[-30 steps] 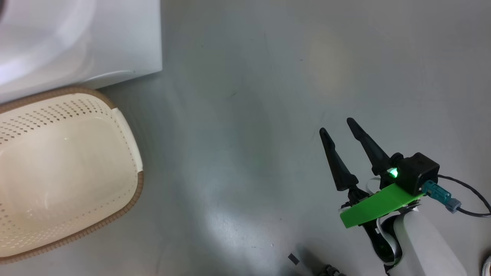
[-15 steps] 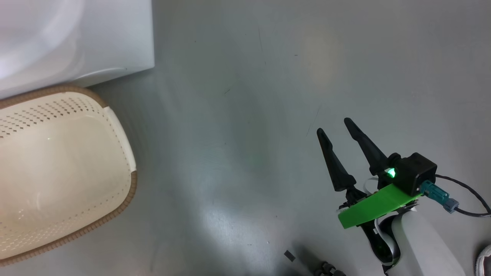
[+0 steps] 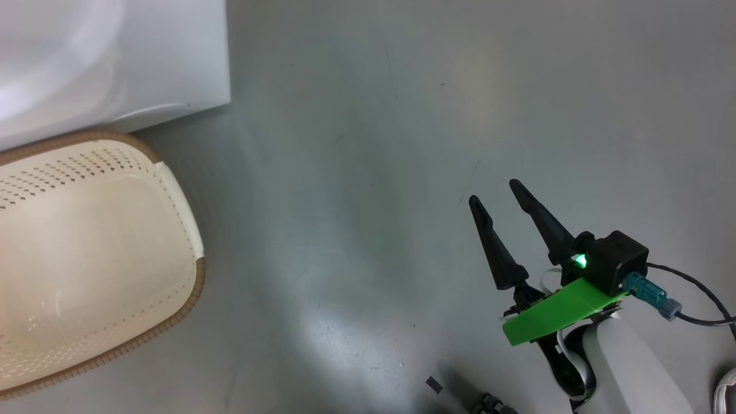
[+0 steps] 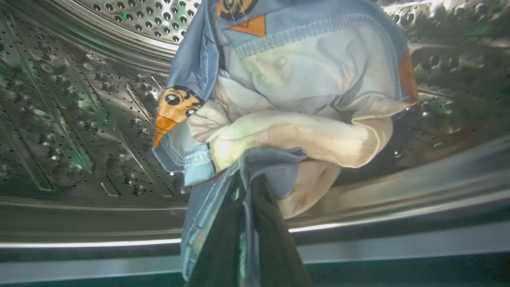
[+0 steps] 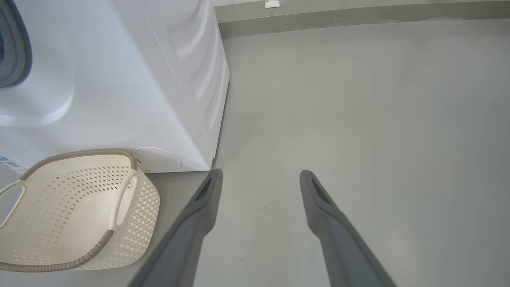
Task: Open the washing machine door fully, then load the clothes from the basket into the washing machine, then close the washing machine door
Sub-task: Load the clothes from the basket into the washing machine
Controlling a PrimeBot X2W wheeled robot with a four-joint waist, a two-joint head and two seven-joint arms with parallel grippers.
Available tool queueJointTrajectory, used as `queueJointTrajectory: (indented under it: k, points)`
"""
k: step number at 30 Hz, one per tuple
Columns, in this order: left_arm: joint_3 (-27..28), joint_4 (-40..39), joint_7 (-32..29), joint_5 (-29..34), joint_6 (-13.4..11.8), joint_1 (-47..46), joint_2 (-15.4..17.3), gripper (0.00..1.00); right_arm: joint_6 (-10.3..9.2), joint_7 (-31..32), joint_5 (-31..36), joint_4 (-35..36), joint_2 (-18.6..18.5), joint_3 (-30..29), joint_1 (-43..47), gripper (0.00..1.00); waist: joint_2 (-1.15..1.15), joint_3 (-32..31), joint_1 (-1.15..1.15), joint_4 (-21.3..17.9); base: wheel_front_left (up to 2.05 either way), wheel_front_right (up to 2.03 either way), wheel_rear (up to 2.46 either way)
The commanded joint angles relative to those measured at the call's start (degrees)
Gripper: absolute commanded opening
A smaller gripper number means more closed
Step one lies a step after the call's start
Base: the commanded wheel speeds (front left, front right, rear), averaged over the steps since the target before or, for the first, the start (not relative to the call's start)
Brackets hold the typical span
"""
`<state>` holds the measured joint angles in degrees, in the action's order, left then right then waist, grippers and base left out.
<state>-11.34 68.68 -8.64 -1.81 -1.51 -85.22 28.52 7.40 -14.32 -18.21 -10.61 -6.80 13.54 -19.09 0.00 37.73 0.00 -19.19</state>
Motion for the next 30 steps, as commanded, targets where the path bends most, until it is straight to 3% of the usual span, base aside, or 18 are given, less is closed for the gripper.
queueJointTrajectory:
  k: [1,9,28,29,30]
  points:
    - [0.6,-1.0,1.5,-1.1,-0.6,-1.5,2.3,0.0,0.09,-0.7,0.2,0.9,-0.2,1.1,1.0,1.0,0.0,0.0,0.0,0.0,0.0,0.0,0.0]
    - [3.6,-1.7,9.4,-4.8,-1.6,-6.2,1.9,0.0,0.09,-0.7,-0.1,1.2,-0.4,1.6,0.4,1.0,0.0,1.9,0.0,-0.8,0.0,0.0,0.0]
    - [2.9,1.9,12.5,-5.6,-5.0,-14.0,3.3,0.0,0.09,-0.7,-0.7,1.5,0.5,1.9,-0.3,1.0,0.0,7.5,0.0,-2.7,0.0,0.0,0.0]
    - [2.8,2.0,12.7,-5.5,-5.2,-14.1,3.3,0.13,0.09,-0.7,-0.7,1.4,0.6,2.0,-0.4,1.0,0.0,7.5,0.0,-2.8,0.0,0.0,0.0]
    - [2.6,2.1,13.0,-5.4,-5.3,-14.1,3.3,0.44,0.09,-0.7,-0.7,1.4,0.6,2.0,-0.4,1.0,0.0,7.5,0.0,-2.8,0.0,0.0,0.0]
